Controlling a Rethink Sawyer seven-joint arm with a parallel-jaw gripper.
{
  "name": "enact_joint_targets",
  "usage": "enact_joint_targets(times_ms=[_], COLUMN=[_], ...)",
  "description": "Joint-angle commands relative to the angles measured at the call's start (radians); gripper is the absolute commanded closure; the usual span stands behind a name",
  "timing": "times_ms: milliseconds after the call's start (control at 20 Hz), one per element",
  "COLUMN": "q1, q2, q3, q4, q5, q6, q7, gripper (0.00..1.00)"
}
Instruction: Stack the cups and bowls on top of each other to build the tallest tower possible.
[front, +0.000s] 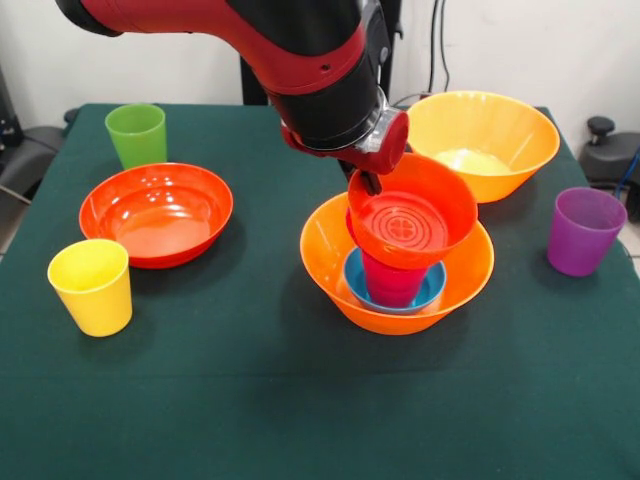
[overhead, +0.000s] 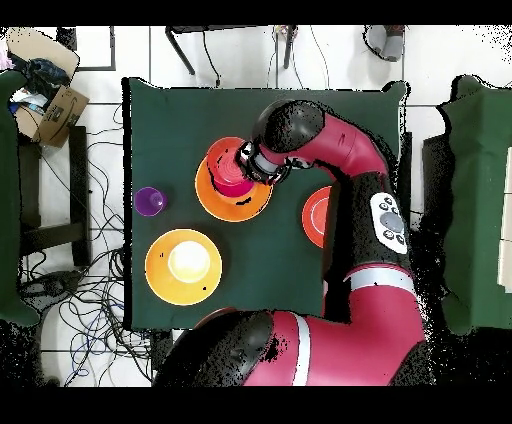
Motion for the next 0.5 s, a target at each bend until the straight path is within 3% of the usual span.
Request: enact_joint_targets(times_ms=[50,500], q1=[0.015,0.004], q2=[-0.004,-0.032], q3=[0.048,0.044], q4=[0.103,0.171], q5=[-0.032,-0.044], q6=[-0.062,-0.093], q7=[0.006,-0.013], gripper=[1.0,1.0])
